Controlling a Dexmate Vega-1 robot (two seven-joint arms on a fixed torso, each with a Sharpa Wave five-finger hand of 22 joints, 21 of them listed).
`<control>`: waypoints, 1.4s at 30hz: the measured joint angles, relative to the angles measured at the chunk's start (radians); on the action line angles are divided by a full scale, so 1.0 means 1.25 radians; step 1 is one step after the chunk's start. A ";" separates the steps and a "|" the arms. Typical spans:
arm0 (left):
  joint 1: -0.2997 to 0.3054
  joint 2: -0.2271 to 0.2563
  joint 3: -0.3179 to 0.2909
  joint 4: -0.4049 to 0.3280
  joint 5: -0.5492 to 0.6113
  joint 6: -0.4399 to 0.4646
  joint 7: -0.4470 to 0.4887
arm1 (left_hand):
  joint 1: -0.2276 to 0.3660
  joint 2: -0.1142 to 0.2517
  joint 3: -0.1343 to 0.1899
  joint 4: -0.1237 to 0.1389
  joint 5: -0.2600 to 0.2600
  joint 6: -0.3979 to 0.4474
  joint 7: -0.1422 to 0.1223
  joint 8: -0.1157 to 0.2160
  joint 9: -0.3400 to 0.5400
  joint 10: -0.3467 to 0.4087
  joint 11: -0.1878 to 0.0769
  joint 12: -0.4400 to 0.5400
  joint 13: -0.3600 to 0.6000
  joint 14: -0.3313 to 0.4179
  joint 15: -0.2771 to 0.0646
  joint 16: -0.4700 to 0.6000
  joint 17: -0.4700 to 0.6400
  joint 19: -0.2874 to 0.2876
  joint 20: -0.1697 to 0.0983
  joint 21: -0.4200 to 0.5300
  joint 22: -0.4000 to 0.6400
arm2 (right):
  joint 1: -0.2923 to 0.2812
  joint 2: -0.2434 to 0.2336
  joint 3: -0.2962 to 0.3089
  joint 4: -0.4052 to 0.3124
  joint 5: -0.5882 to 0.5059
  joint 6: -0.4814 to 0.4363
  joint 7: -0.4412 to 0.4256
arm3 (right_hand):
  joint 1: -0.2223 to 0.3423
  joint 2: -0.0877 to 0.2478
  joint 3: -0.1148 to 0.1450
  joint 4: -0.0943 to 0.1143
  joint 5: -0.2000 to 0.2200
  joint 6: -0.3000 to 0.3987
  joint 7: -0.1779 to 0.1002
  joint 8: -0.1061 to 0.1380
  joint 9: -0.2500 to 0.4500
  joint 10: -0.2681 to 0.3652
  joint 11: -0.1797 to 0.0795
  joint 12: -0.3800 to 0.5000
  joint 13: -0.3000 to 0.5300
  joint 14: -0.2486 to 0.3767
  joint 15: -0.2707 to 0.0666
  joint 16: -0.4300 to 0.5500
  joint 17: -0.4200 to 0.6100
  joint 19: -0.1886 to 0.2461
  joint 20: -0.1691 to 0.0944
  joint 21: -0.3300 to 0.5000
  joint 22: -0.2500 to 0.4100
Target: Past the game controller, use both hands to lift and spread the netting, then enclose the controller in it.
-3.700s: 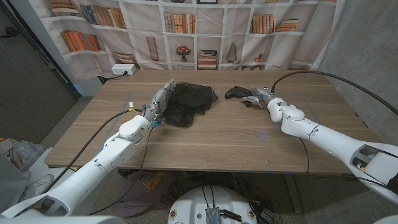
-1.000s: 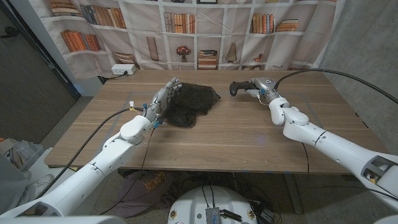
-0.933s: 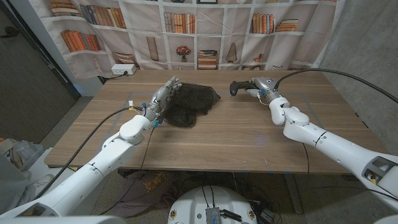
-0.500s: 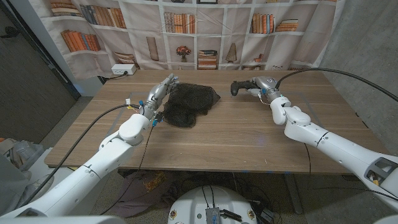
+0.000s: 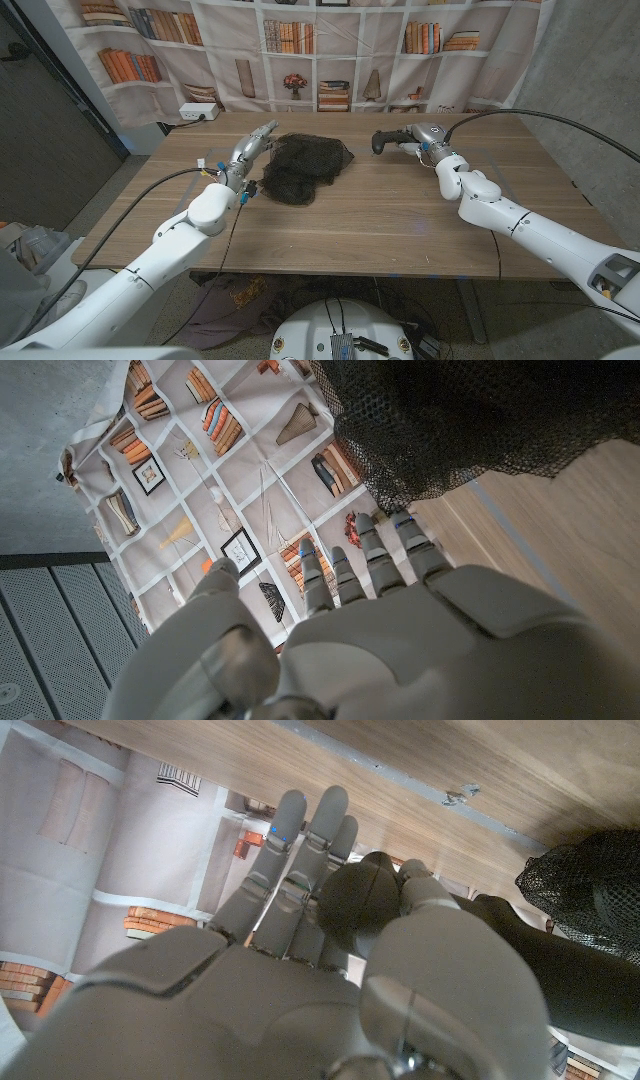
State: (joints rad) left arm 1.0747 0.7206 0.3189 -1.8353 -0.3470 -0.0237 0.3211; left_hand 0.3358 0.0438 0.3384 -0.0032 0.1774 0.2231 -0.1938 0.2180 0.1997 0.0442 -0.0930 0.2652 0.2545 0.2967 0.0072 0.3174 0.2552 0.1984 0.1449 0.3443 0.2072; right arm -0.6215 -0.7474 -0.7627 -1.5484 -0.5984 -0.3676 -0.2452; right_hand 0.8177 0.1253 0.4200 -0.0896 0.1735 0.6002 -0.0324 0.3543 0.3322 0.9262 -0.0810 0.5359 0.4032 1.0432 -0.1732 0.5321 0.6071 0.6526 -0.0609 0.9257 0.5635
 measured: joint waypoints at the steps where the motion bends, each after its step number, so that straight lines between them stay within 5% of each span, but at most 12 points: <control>1: 0.000 0.000 0.000 0.000 0.001 0.006 0.003 | 0.000 0.000 0.000 0.000 0.000 -0.018 0.000 -0.008 0.000 -0.008 0.000 -0.004 -0.002 0.001 -0.001 -0.005 0.000 0.000 0.000 0.000 0.000 | 0.000 0.000 0.000 0.000 0.000 0.000 0.000 | 0.000 0.000 0.000 0.000 0.000 0.000 0.000 0.000 0.000 0.000 0.000 0.000 0.000 0.000 0.000 0.000 0.000 -0.002 0.002 0.000 0.000; 7: 0.009 0.015 -0.006 -0.020 0.006 0.043 0.014 | 0.000 0.000 0.000 0.000 -0.003 -0.075 -0.011 -0.025 0.000 -0.022 0.003 -0.011 -0.010 -0.016 -0.005 -0.025 0.000 -0.005 0.005 0.000 0.000 | 0.000 0.000 0.000 0.001 0.002 0.006 0.005 | 0.000 0.000 0.000 0.000 0.000 0.003 0.003 -0.001 0.000 0.000 0.000 -0.003 0.001 0.000 0.000 0.000 0.002 -0.004 -0.001 0.008 0.004; 15: 0.011 0.033 -0.006 -0.037 0.042 0.114 0.031 | 0.036 0.036 0.026 -0.026 -0.003 -0.073 -0.018 -0.020 -0.007 -0.005 -0.007 -0.017 -0.022 -0.162 0.023 -0.093 -0.007 -0.096 0.011 -0.035 0.000 | 0.000 0.000 0.001 0.006 0.004 0.011 0.006 | 0.000 0.000 0.000 0.000 0.000 0.003 0.003 -0.003 0.000 0.000 0.000 -0.006 0.001 0.000 0.000 -0.009 0.002 -0.011 0.000 0.017 0.004; 20: -0.003 0.056 0.002 -0.057 0.068 0.160 0.048 | 0.036 0.036 0.030 -0.030 -0.003 -0.087 -0.015 -0.021 -0.007 0.027 -0.012 -0.011 -0.025 -0.185 0.019 -0.098 -0.011 -0.117 0.010 -0.042 0.000 | 0.000 0.000 0.003 0.010 0.009 0.017 0.007 | 0.000 0.000 0.003 -0.003 0.000 0.003 0.003 -0.005 0.000 0.000 0.000 -0.006 0.002 0.000 0.000 -0.009 0.002 -0.011 0.000 0.020 0.004; 28: -0.029 0.059 0.019 -0.068 0.086 0.206 0.061 | 0.048 0.023 0.026 -0.038 -0.003 -0.123 0.035 -0.027 -0.005 0.040 -0.007 -0.011 -0.025 -0.204 0.020 -0.097 -0.011 -0.122 0.010 -0.045 -0.002 | 0.000 0.000 0.005 0.013 0.019 0.024 0.012 | 0.000 0.000 0.007 -0.007 0.000 0.003 0.003 -0.005 0.000 0.000 0.000 -0.008 0.002 0.000 0.000 -0.009 0.006 -0.019 0.002 0.033 0.007; 34: -0.051 0.067 0.041 -0.068 0.108 0.243 0.064 | 0.066 0.005 0.029 -0.053 -0.003 -0.104 0.011 -0.014 -0.005 0.035 -0.008 -0.014 -0.025 -0.230 0.020 -0.097 -0.015 -0.142 0.007 -0.056 -0.002 | 0.000 0.000 0.007 0.015 0.024 0.027 0.014 | 0.000 0.000 0.009 -0.009 0.000 0.003 0.003 -0.009 0.004 0.000 0.000 -0.015 0.000 0.000 0.000 -0.018 0.003 -0.027 0.001 0.039 0.007; 42: -0.080 0.077 0.070 -0.063 0.170 0.291 0.060 | 0.070 -0.010 0.022 -0.059 -0.003 -0.090 0.025 -0.009 -0.005 0.028 -0.010 -0.021 -0.025 -0.255 0.023 -0.103 -0.015 -0.161 0.009 -0.063 -0.002 | 0.000 -0.002 0.009 0.016 0.029 0.033 0.016 | 0.000 0.000 0.010 -0.010 -0.001 0.009 0.003 -0.012 0.004 0.003 0.003 -0.015 0.000 0.000 0.000 -0.021 0.004 -0.030 0.001 0.045 0.007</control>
State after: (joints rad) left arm 0.9748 0.8173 0.4063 -1.9143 -0.1351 0.3395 0.3961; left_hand 0.4234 0.0315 0.3657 -0.0775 0.1738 0.1110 -0.1625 0.2073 0.1934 0.0792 -0.1057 0.2395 0.2229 -0.0220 0.0358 0.1882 0.2367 -0.0025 0.1557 0.2658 0.2045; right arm -0.6215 -0.7499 -0.7515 -1.5284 -0.5624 -0.3266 -0.2255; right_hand 0.8177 0.1253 0.4324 -0.1020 0.1729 0.6110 -0.0283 0.3396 0.3368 0.9302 -0.0771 0.5173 0.4031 1.0433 -0.1731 0.5060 0.6115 0.6152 -0.0592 0.9818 0.5725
